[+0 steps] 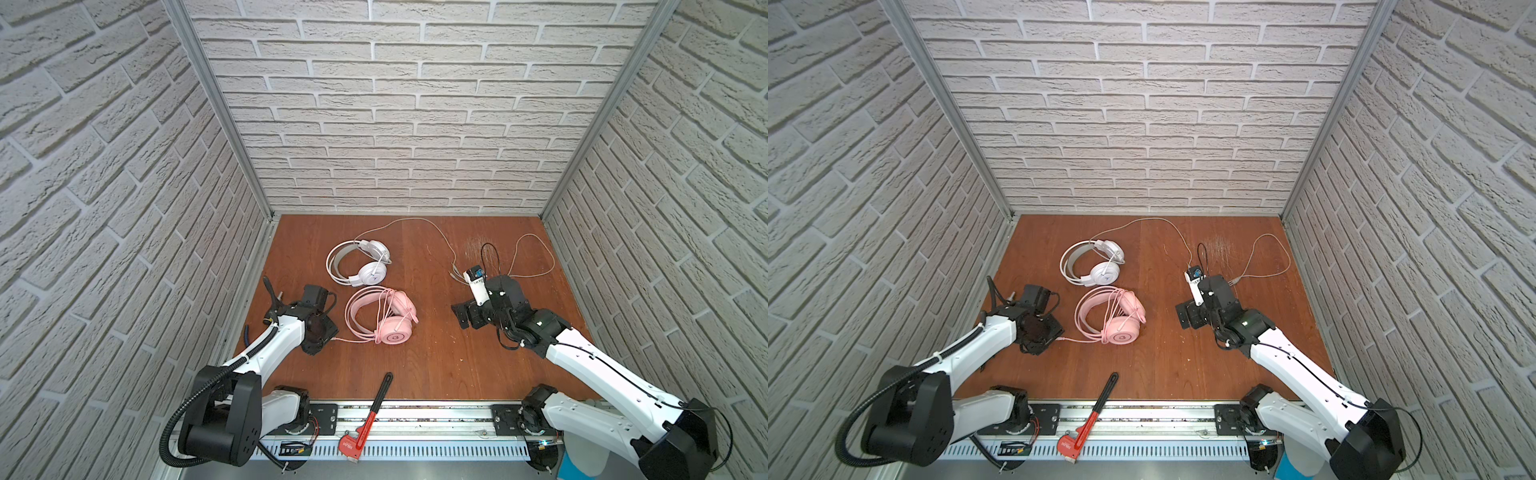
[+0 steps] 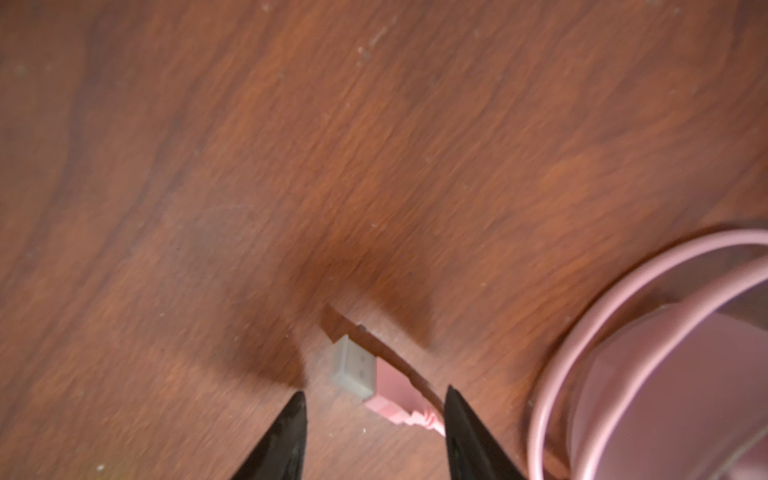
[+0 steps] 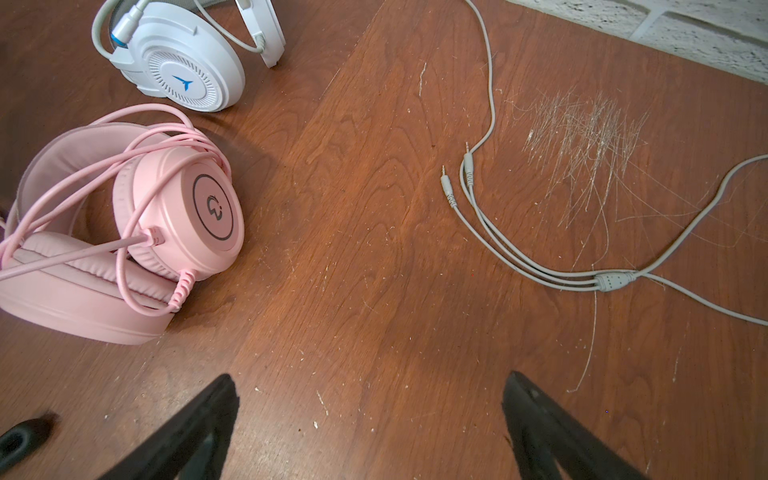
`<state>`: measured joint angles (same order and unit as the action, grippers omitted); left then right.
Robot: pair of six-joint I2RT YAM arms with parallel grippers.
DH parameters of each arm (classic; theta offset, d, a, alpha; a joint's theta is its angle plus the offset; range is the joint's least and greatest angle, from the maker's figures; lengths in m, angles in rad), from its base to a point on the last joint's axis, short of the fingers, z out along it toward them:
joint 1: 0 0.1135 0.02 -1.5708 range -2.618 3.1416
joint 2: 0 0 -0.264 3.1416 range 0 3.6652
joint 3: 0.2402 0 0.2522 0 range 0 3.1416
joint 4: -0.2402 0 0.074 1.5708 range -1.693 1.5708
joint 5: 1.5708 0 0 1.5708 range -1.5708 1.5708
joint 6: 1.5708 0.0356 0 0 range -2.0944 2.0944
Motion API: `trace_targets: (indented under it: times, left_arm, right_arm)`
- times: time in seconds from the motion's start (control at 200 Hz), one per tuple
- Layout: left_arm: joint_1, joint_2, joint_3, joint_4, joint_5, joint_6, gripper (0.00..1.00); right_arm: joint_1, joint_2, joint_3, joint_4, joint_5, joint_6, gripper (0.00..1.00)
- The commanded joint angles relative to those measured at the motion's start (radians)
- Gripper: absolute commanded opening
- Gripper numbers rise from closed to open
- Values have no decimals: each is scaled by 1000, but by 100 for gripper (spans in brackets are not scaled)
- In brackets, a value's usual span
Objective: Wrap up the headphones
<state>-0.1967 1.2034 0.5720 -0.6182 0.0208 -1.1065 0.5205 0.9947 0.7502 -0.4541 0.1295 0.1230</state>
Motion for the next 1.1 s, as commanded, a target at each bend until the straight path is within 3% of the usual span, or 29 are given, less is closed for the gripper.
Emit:
trace_targets:
  times: [0.0, 0.325, 0.73, 1.095]
  left_arm:
    - [6, 8, -37, 28, -8, -31, 50]
    - [7, 65, -36, 62, -41, -39, 28]
    - [6, 26, 30, 34, -80, 6, 0]
    - [-4, -72, 114, 17, -36, 189, 0]
  right_arm:
    - [-5, -7, 25, 21, -4, -2, 100]
    - [-6, 8, 17, 28, -40, -1, 100]
    - [-5, 56, 35, 3, -155, -14, 100]
    - [-5, 76, 46, -3, -172, -19, 100]
